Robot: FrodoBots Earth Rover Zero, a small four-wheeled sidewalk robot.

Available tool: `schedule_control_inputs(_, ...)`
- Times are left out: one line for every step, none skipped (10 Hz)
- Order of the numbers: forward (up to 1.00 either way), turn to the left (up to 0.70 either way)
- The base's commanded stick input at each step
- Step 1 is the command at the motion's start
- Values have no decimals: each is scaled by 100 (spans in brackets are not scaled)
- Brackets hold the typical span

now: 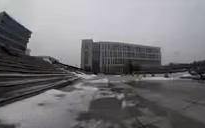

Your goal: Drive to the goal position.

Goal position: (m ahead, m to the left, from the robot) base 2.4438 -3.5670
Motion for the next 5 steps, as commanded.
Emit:
schedule_control_inputs(100,0)
schedule_control_inputs(100,0)
schedule_control_inputs(100,0)
schedule_control_inputs(100,0)
schedule_control_inputs(100,0)
